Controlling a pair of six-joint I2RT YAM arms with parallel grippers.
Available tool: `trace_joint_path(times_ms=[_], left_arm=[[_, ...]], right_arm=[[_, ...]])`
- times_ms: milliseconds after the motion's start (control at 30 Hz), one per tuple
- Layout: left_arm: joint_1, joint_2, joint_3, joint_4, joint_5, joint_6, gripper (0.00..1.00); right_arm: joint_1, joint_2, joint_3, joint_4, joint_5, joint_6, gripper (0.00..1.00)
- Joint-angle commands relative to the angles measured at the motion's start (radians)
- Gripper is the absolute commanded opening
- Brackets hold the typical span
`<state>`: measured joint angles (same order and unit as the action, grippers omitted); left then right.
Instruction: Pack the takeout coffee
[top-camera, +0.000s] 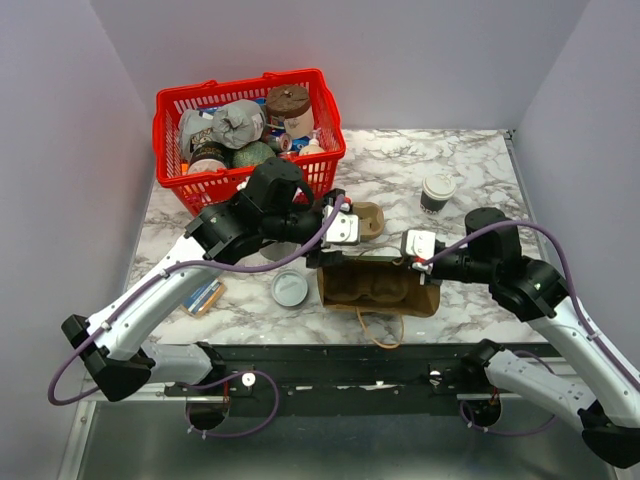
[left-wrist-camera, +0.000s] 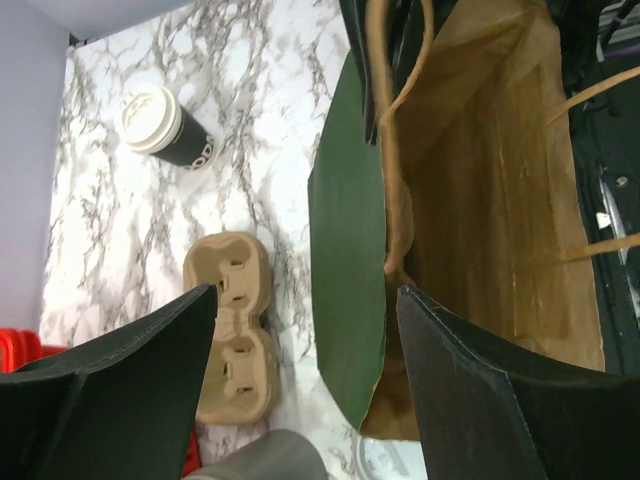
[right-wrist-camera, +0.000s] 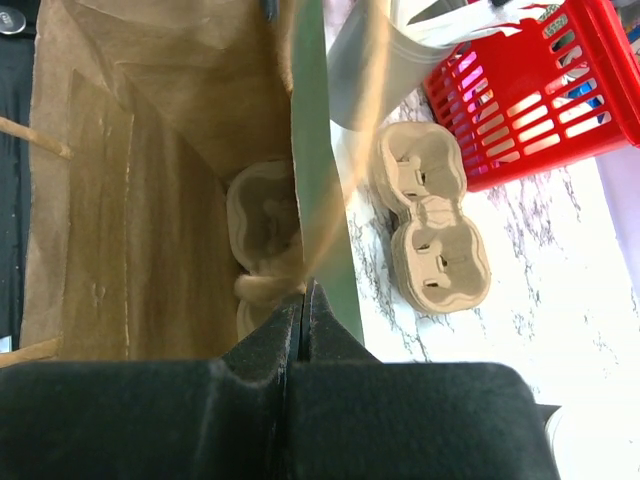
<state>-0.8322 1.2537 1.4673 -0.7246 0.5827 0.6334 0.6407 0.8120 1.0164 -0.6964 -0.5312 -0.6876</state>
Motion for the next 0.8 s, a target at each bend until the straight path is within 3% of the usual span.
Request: trace_joint_path(times_ms=[0, 233, 467, 767], left_arm=[[0.010, 0.010, 0.056, -0.113, 0.009, 0.072, 0.81], [0.010, 0.055, 0.073, -0.112, 0.068, 0.104, 0.78], [0.007, 0.131, 0.111, -0.144, 0.111, 0.101, 0.53], [0.007, 0.167, 0.113, -0.139, 0.120, 0.069, 0.33]], right_arm=[[0.004, 0.016, 0.036, -0.014, 0.033, 0.013, 0.02], [0.005, 0.027, 0.059, -0.026, 0.033, 0.002, 0.02], [0.005, 0.036, 0.067, -0.026, 0.031, -0.001, 0.03], [0.005, 0.056, 0.068, -0.006, 0.025, 0.005, 0.03]])
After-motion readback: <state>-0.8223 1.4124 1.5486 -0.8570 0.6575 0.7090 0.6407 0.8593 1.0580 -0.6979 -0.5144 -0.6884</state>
